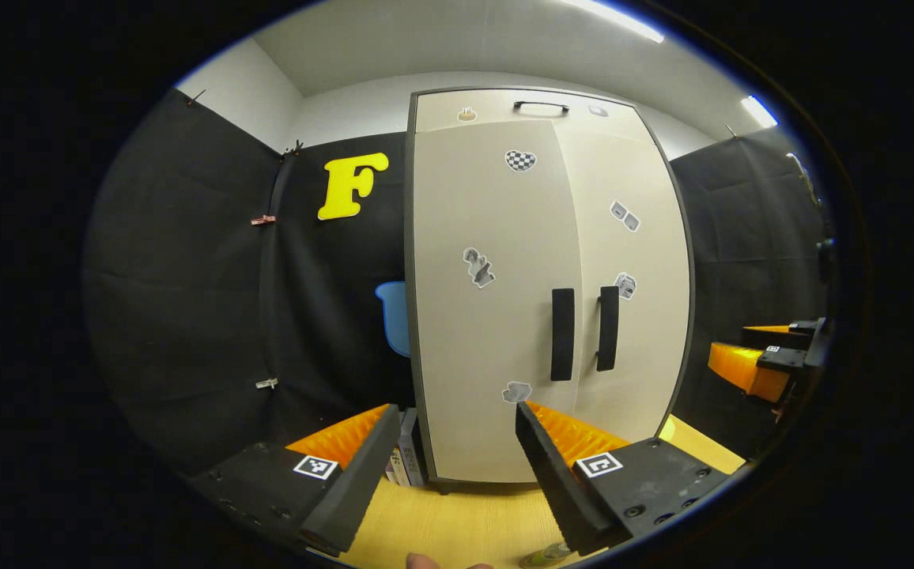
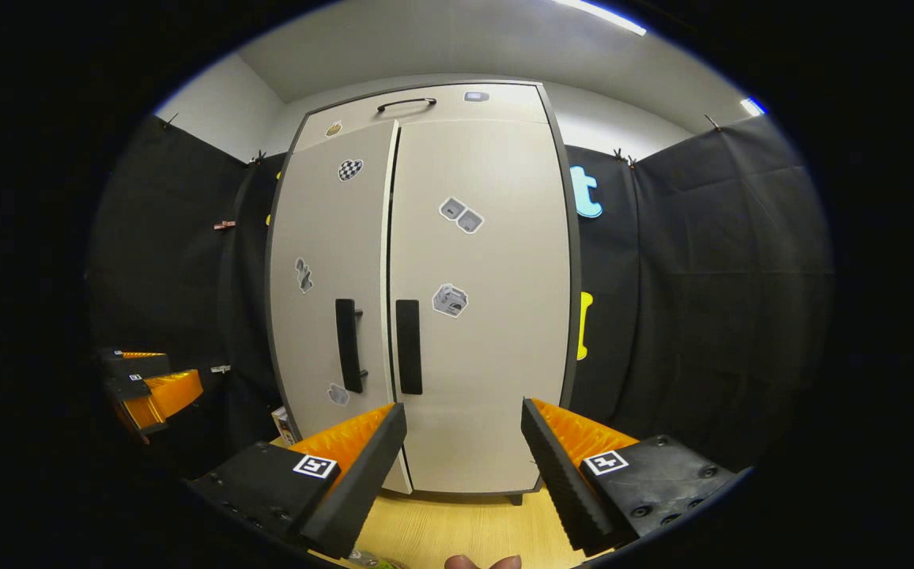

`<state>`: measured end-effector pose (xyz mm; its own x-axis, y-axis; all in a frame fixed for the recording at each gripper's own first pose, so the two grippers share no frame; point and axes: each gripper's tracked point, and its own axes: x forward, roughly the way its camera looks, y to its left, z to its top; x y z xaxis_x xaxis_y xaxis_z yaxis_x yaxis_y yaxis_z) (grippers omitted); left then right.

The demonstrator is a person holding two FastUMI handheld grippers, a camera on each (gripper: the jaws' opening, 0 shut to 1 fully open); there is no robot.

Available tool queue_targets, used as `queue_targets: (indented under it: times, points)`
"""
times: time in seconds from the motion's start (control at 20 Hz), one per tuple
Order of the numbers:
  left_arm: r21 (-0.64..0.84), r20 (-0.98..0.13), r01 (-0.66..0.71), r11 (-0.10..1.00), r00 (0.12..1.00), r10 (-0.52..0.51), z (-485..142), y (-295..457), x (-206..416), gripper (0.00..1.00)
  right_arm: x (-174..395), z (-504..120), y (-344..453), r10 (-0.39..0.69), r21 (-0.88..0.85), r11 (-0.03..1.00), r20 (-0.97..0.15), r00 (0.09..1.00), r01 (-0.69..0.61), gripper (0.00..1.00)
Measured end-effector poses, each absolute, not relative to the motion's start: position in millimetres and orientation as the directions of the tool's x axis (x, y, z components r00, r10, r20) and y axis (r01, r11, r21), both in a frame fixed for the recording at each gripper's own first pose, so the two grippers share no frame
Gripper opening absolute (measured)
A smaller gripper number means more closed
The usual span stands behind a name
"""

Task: Grasp the bottle in the cabinet with the left hand and place it on the coaster, then close the right door with the right hand and the left door with the left hand.

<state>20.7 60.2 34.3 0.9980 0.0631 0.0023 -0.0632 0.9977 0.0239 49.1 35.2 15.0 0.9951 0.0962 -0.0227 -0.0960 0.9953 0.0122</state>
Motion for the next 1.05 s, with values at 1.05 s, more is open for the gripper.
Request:
queue_targets:
  times: [1.05]
  points:
    - [0.026,0.001,-0.072,0.997,0.997,0.072,30.3,62.4,31.6,0.94,50.6,15.6,40.4,0.106,0.006,0.994,-0.020,0.994,-0.106,0.97]
